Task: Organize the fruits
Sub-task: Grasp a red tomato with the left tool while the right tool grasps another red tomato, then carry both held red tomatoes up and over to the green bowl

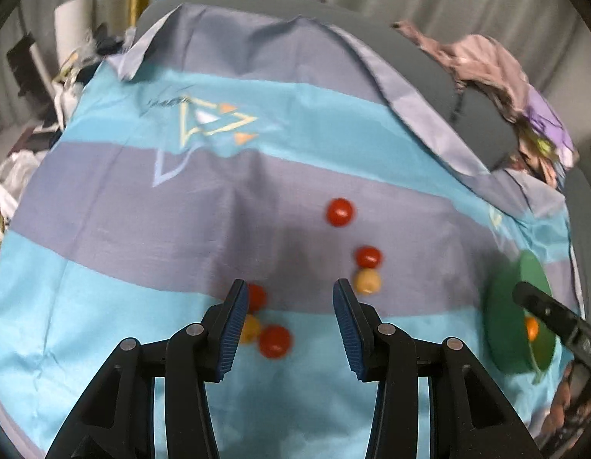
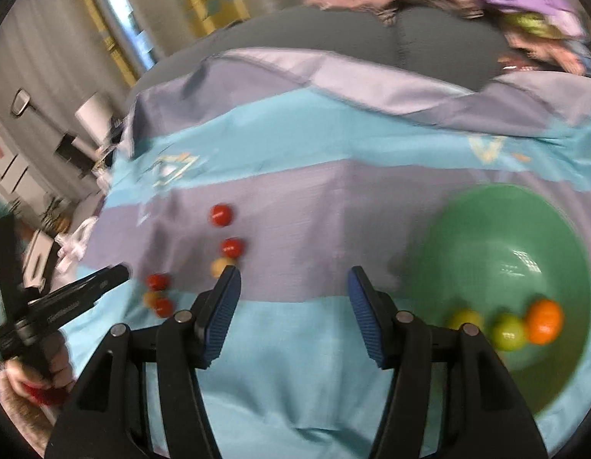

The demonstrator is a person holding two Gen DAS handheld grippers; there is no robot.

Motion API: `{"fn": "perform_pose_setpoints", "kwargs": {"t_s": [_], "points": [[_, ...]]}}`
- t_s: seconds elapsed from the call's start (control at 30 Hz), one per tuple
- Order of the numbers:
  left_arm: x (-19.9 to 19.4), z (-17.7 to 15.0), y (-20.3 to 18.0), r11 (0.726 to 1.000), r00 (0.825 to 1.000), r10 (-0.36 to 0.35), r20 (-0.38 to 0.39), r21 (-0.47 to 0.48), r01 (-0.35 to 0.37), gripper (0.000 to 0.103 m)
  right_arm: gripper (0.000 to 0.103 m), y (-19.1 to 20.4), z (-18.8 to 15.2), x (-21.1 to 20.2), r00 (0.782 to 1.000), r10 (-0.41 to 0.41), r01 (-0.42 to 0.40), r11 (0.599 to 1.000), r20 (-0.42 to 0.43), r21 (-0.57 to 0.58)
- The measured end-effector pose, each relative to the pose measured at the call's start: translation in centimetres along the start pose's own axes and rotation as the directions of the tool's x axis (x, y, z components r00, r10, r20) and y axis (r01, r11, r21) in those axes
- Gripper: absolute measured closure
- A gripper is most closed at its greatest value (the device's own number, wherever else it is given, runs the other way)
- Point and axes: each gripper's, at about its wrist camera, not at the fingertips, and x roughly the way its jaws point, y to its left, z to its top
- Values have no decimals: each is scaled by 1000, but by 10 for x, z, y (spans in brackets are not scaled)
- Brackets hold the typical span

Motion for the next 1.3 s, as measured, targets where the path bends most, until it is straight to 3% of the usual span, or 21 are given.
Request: {"fn": "perform_pose_setpoints", "kwargs": {"t_s": [0.1,0.23,0.4,0.57,0.9,1.07,1.3], "points": [[15,6,6,1000,1000,3,-27,1,-3,58,46,29,11,35,996,30,-33,999,-78,-38],[33,5,22,1000,996,16,-89,-22,-18,59,48,58,22,83,989,-17,4,996,-148,-90],[46,2,28,1000,991,22,-130,-19,-24,62,58,66,26,123,976,-45,28,996,-211,-83],[54,3,28,1000,991,21,-134,-15,-23,64,61,65,24,146,968,-100,78,992,-232,-102],[68,-6,22,999,987,40,-155,0,-40,71,74,61,23,155,968,-96,73,992,-232,-104],[67,-10,18,999,989,49,-136,13,-48,72,74,61,22,155,971,-98,75,991,-219,-111],[53,-9,9,1000,994,9,-106,16,-7,72,74,59,24,131,981,-80,64,993,-178,-97]]}}
